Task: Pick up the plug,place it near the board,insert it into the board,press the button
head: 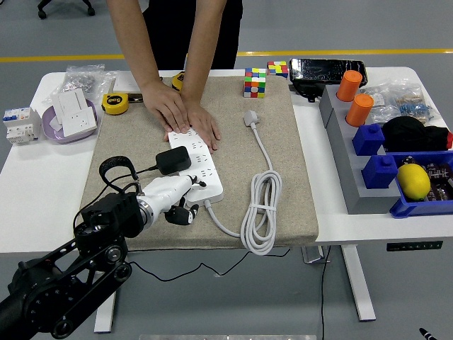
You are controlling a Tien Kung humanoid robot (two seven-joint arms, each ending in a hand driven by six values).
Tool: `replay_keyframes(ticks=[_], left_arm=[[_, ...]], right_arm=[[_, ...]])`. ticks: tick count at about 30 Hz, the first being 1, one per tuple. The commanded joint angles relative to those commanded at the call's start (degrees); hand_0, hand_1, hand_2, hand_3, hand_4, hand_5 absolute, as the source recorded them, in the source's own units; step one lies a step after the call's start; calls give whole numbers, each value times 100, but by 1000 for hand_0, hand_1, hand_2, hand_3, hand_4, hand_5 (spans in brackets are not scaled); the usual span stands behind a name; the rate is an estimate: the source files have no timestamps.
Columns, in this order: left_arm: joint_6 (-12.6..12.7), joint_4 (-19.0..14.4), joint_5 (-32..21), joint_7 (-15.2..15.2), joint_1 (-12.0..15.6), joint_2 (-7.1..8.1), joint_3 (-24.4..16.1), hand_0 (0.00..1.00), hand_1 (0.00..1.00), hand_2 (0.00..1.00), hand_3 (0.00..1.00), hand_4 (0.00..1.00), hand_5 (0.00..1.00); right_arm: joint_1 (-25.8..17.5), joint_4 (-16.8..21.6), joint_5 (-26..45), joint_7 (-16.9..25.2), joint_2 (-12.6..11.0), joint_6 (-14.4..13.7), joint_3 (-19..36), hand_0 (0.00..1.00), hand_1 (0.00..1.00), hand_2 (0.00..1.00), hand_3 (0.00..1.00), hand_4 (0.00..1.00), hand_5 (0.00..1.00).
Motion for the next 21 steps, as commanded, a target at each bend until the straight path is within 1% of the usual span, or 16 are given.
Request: replay_keyframes(ticks=[5,13,18,19,21], left_arm=[[31,60,44,-23,-7,1,16,160,37,154,863,440,168],[-28,153,105,-33,-3,16,43,161,37,154,850,438,167],[-133,206,148,-29,-11,30,77,161,37,154,850,438,167],[-152,213,150,-27,-10,31,83,161,37,153,826,434,167],[-188,224,164,-24,-10,32,90,161,37,153,826,434,167]], right_arm=[[1,0,-6,-1,2,1,6,817,752,751,790,998,914],[-4,0,-10,-2,-5,-1,15,817,752,751,790,998,913],[4,0,6,4,-2,-2,7,817,752,751,790,998,913],[5,0,10,6,-1,-2,5,818,752,751,789,998,914],[5,0,4,2,1,-2,13,818,752,751,789,998,914]])
